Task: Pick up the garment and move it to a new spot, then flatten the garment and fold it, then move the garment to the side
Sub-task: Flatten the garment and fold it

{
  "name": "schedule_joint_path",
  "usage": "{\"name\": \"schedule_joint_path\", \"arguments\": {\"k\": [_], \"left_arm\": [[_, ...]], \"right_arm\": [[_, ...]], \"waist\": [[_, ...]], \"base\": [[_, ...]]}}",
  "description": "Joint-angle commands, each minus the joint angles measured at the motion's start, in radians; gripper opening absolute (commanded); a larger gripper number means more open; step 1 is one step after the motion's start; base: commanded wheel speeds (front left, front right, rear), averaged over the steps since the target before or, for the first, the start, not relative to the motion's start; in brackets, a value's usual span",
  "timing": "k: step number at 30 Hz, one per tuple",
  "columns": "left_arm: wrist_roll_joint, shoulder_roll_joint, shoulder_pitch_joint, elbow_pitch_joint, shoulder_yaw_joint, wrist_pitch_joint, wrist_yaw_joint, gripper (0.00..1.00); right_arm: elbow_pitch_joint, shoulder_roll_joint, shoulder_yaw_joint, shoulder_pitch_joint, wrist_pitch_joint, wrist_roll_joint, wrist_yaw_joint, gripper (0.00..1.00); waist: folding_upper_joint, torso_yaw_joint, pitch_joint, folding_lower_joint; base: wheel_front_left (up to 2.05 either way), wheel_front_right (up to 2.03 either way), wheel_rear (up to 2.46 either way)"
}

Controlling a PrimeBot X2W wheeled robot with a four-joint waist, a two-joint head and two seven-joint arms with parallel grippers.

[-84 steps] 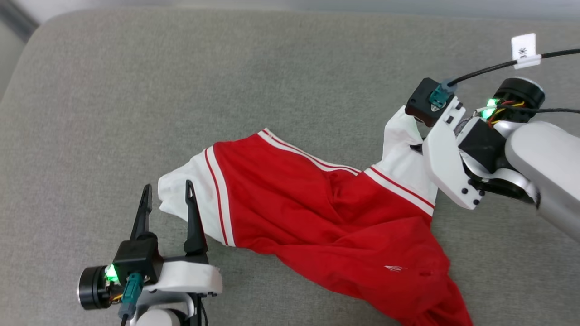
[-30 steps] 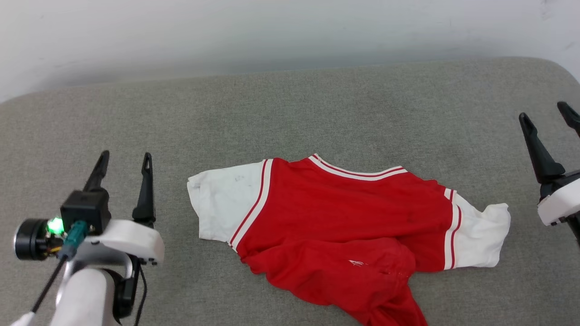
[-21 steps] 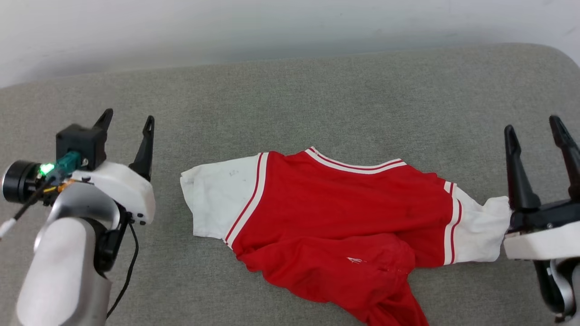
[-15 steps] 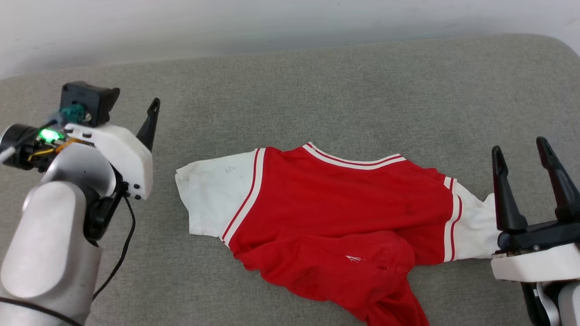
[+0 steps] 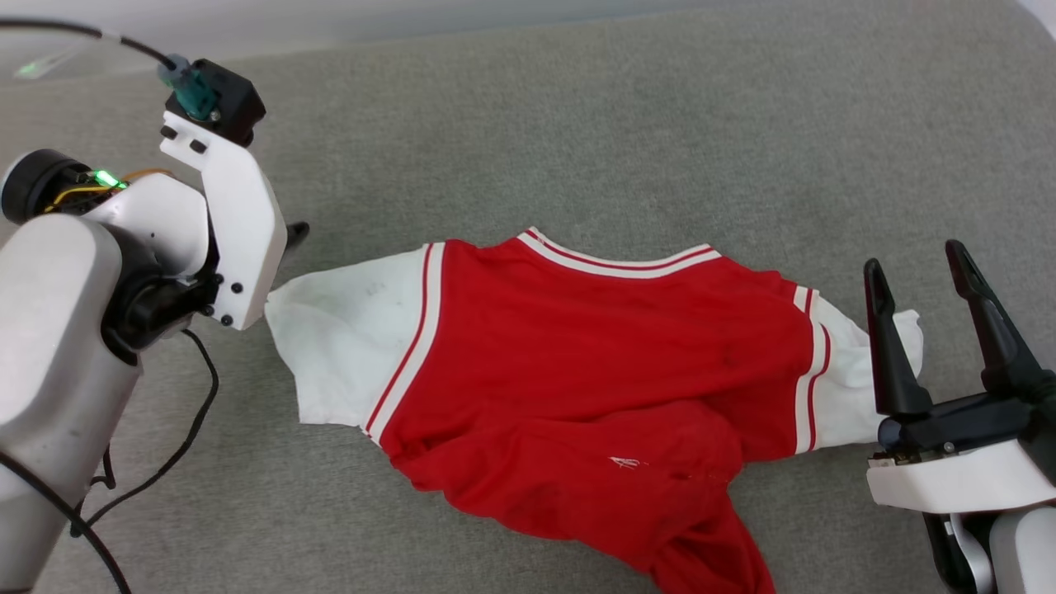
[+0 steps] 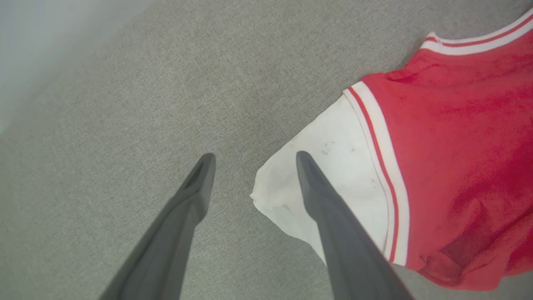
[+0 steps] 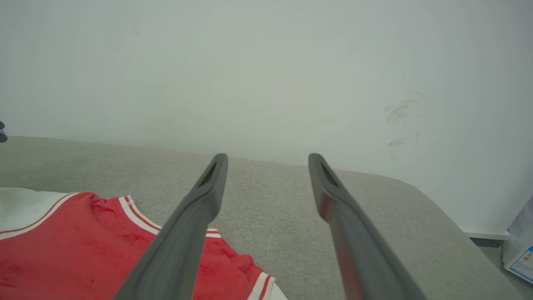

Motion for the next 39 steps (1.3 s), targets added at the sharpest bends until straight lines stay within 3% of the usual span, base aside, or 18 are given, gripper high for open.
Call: {"name": "schedule_joint_path", "arguments": {"k": [1, 9, 17, 18, 19, 20, 24, 30, 34, 39], "left_arm": [[-0.039, 0.014, -0.023, 0.008, -0.021, 0.040, 0.000, 1.00], [-0.114, 0.086, -0.112, 0.064, -0.209, 0.199, 0.000, 1.00], [-0.161, 0.100, -0.076, 0.134, -0.380, 0.188, 0.000, 1.00], [-0.167, 0.103, -0.069, 0.142, -0.399, 0.180, 0.000, 0.57], [-0.164, 0.106, -0.069, 0.147, -0.414, 0.168, 0.000, 0.05], [-0.171, 0.111, -0.069, 0.150, -0.430, 0.158, 0.000, 0.00], [-0.201, 0.134, -0.093, 0.147, -0.434, 0.086, 0.000, 0.00], [-0.231, 0.162, -0.095, 0.129, -0.417, -0.018, 0.000, 0.00], [-0.245, 0.189, -0.070, 0.095, -0.413, -0.055, 0.000, 0.00], [-0.249, 0.225, -0.035, 0.046, -0.413, -0.072, 0.013, 0.00]], "right_arm": [[-0.002, 0.005, 0.004, -0.017, -0.002, -0.010, -0.001, 1.00], [0.007, -0.001, 0.028, -0.060, -0.002, -0.010, -0.001, 1.00], [0.032, -0.003, 0.056, -0.094, -0.002, -0.012, -0.001, 1.00], [0.040, -0.007, 0.058, -0.096, -0.002, -0.011, -0.001, 1.00], [0.047, -0.013, 0.058, -0.100, -0.002, -0.010, -0.001, 1.00], [0.054, -0.019, 0.059, -0.105, -0.002, -0.008, -0.001, 1.00], [0.077, -0.058, 0.044, -0.121, -0.002, -0.008, -0.001, 1.00], [0.090, -0.174, 0.021, -0.179, 0.076, 0.007, -0.001, 1.00], [0.088, -0.291, 0.050, -0.219, 0.208, 0.039, -0.001, 1.00], [0.075, -0.454, 0.158, -0.266, 0.448, 0.161, -0.001, 1.00]], "waist": [[0.0000, -0.017, 0.026, 0.0000], [0.0000, -0.048, 0.082, 0.0000], [0.0000, -0.068, 0.099, 0.0000], [0.0000, -0.068, 0.096, 0.0000], [0.0000, -0.067, 0.091, 0.0000], [0.0000, -0.065, 0.085, 0.0000], [0.0000, -0.053, 0.044, 0.0000], [0.0000, -0.021, -0.031, 0.0000], [0.0000, 0.008, -0.064, 0.0000], [0.0000, 0.044, -0.077, 0.0000]], "base": [[0.00, 0.00, 0.00], [0.00, 0.00, 0.00], [0.00, 0.00, 0.00], [0.00, 0.00, 0.00], [0.00, 0.00, 0.00], [0.00, 0.00, 0.00], [0.00, 0.00, 0.00], [0.00, 0.00, 0.00], [0.00, 0.00, 0.00], [0.00, 0.00, 0.00]]}}
